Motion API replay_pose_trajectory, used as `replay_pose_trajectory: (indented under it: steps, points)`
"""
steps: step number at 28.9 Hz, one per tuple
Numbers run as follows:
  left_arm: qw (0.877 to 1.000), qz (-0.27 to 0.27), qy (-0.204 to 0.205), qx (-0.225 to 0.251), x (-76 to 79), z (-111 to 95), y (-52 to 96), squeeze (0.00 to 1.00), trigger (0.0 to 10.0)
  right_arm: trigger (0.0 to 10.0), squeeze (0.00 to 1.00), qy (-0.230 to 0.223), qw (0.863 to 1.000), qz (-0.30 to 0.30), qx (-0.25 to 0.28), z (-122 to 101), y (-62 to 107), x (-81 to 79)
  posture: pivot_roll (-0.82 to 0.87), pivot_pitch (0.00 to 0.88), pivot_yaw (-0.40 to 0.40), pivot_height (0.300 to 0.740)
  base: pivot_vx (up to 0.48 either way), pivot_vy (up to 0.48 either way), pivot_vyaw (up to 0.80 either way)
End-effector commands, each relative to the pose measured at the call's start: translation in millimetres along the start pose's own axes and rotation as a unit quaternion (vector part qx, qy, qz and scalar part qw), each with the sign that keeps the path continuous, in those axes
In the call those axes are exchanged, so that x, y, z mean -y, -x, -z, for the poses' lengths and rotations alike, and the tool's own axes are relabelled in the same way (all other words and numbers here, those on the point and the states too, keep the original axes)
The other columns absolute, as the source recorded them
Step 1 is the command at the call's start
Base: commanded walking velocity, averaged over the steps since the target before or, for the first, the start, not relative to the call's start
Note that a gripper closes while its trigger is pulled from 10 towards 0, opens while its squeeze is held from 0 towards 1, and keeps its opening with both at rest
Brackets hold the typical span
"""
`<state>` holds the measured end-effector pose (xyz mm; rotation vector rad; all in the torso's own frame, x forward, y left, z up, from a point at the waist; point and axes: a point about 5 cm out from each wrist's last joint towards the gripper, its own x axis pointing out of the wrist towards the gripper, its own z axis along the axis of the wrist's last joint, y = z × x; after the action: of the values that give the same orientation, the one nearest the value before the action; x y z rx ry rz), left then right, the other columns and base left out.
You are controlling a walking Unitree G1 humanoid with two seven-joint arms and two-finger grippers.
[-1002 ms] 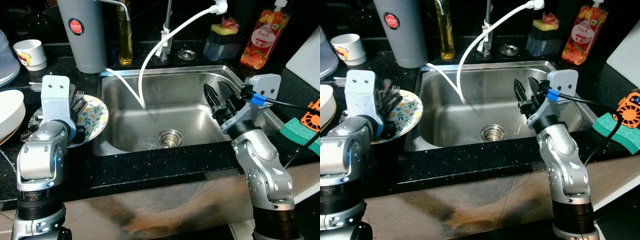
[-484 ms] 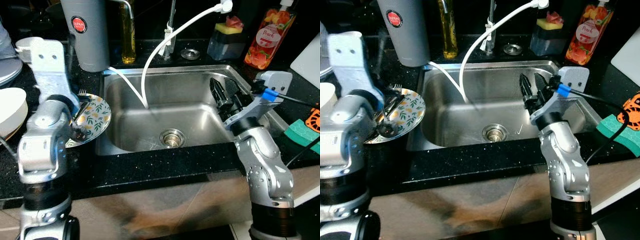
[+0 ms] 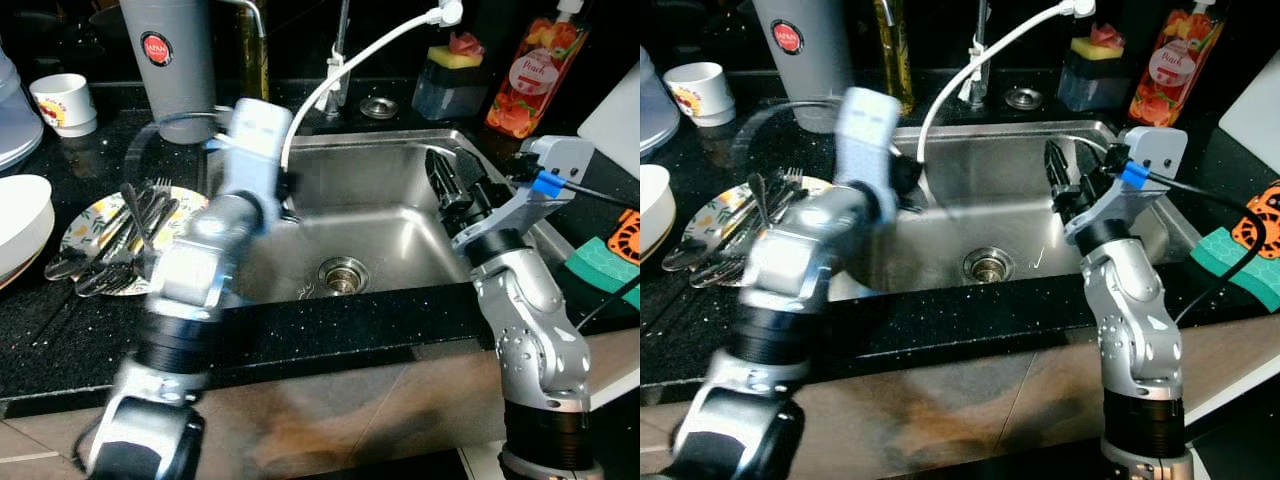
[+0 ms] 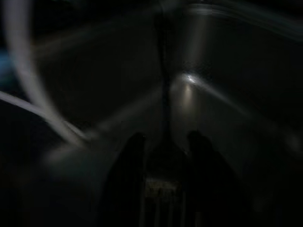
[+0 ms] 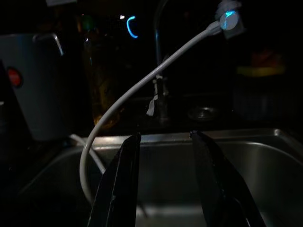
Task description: Kitchen organization
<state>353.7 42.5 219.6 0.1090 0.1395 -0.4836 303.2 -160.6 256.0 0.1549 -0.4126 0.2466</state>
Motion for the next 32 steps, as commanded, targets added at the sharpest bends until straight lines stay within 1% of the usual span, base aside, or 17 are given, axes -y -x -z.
replay_pose_trajectory:
  steps: [1, 3, 4, 5, 8, 10, 12, 14, 15, 16, 17, 18, 19, 21, 23, 29, 32]
  points:
    - [1.000, -0.003, -0.005, -0.015, 6.0, 15.7, -3.4, 1.00, 10.0, 10.0, 0.00, 0.005, 1.000, 0.000, -0.019, 6.5, 3.2, 1.4, 0.06, 0.060, -0.027, 0.740, 0.000, 0.000, 0.00]
    - [1.000, 0.001, -0.010, -0.009, 8.8, 18.4, -3.8, 1.00, 10.0, 10.0, 0.00, 0.004, 1.000, 0.000, -0.021, 7.6, 3.7, 1.3, 0.06, 0.060, -0.027, 0.740, 0.000, 0.000, 0.00]
    - [1.000, 0.009, -0.008, 0.019, 10.9, 14.2, -2.4, 1.00, 10.0, 10.0, 0.00, 0.004, 1.000, 0.000, -0.023, 8.7, 4.0, 1.8, 0.05, 0.063, -0.030, 0.740, 0.000, 0.000, 0.00]
    - [0.995, 0.008, 0.010, 0.097, 5.7, -6.3, 5.6, 0.00, 10.0, 10.0, 0.00, 0.004, 1.000, 0.000, -0.024, 9.2, 4.3, 1.9, 0.06, 0.060, -0.031, 0.740, 0.000, 0.000, 0.00]
    - [0.990, -0.010, 0.009, 0.139, -5.8, -18.6, 14.5, 0.00, 10.0, 10.0, 0.00, 0.002, 1.000, -0.001, -0.021, 9.1, 3.9, 1.1, 0.06, 0.058, -0.029, 0.740, 0.000, 0.000, 0.00]
    - [0.990, -0.010, 0.009, 0.139, -5.8, -18.6, 14.5, 0.00, 10.0, 10.0, 0.00, 0.002, 1.000, -0.001, -0.021, 9.1, 3.9, 1.1, 0.06, 0.058, -0.029, 0.740, 0.000, 0.000, 0.00]
    - [0.989, -0.031, -0.004, 0.141, -16.0, -21.4, 21.8, 0.00, 10.0, 10.0, 0.00, 0.001, 1.000, -0.002, -0.020, 9.3, 3.4, -0.1, 0.06, 0.058, -0.026, 0.740, 0.000, 0.000, 0.00]
    - [0.990, -0.079, -0.049, 0.106, -39.8, -15.1, 43.4, 0.00, 10.0, 10.0, 0.00, -0.005, 1.000, -0.010, -0.019, 11.1, 3.7, -6.4, 0.07, 0.065, -0.022, 0.740, 0.000, 0.000, 0.00]
    - [0.990, -0.079, -0.049, 0.106, -39.8, -15.1, 43.4, 0.00, 10.0, 10.0, 0.00, -0.005, 1.000, -0.010, -0.019, 11.1, 3.7, -6.4, 0.07, 0.065, -0.022, 0.740, 0.000, 0.000, 0.00]
    - [0.989, -0.114, -0.057, 0.070, -53.9, -6.3, 57.8, 0.00, 10.0, 10.0, 0.00, -0.008, 1.000, -0.017, -0.021, 12.9, 5.1, -10.2, 0.08, 0.068, -0.025, 0.740, 0.000, 0.000, 0.00]
    - [0.989, -0.114, -0.057, 0.070, -53.9, -6.3, 57.8, 0.00, 10.0, 10.0, 0.00, -0.008, 1.000, -0.017, -0.021, 12.9, 5.1, -10.2, 0.08, 0.068, -0.025, 0.740, 0.000, 0.000, 0.00]
    - [0.987, -0.153, -0.043, 0.034, -68.7, 3.2, 73.5, 0.00, 10.0, 10.0, 0.00, -0.010, 0.999, -0.021, -0.024, 15.1, 6.5, -12.7, 0.10, 0.074, -0.028, 0.740, 0.000, 0.000, 0.00]
    - [0.987, -0.153, -0.043, 0.034, -68.7, 3.2, 73.5, 0.00, 10.0, 10.0, 0.00, -0.010, 0.999, -0.021, -0.024, 15.1, 6.5, -12.7, 0.10, 0.074, -0.028, 0.740, 0.000, 0.000, 0.00]
    - [0.977, -0.211, -0.024, 0.008, -87.1, 9.5, 96.7, 0.00, 10.0, 10.0, 0.00, -0.013, 0.999, -0.022, -0.030, 18.1, 8.1, -13.2, 0.11, 0.082, -0.037, 0.740, 0.000, 0.000, 0.00]
    - [0.967, -0.253, -0.017, 0.016, -99.8, 5.3, 109.9, 0.00, 10.0, 10.0, 0.00, -0.013, 0.999, -0.022, -0.033, 19.0, 7.8, -12.0, 0.12, 0.085, -0.043, 0.740, 0.000, 0.000, 0.00]
    - [0.961, -0.276, -0.013, 0.015, -107.3, 0.1, 119.1, 0.00, 10.0, 10.0, 0.00, -0.012, 0.999, -0.024, -0.036, 19.6, 5.9, -9.5, 0.12, 0.088, -0.048, 0.740, 0.000, 0.000, 0.00]
    - [0.962, -0.274, 0.014, 0.007, -105.1, -5.0, 125.4, 0.00, 10.0, 10.0, 0.00, -0.011, 0.999, -0.024, -0.038, 19.9, 5.4, -8.1, 0.13, 0.090, -0.053, 0.740, 0.000, 0.000, 0.00]
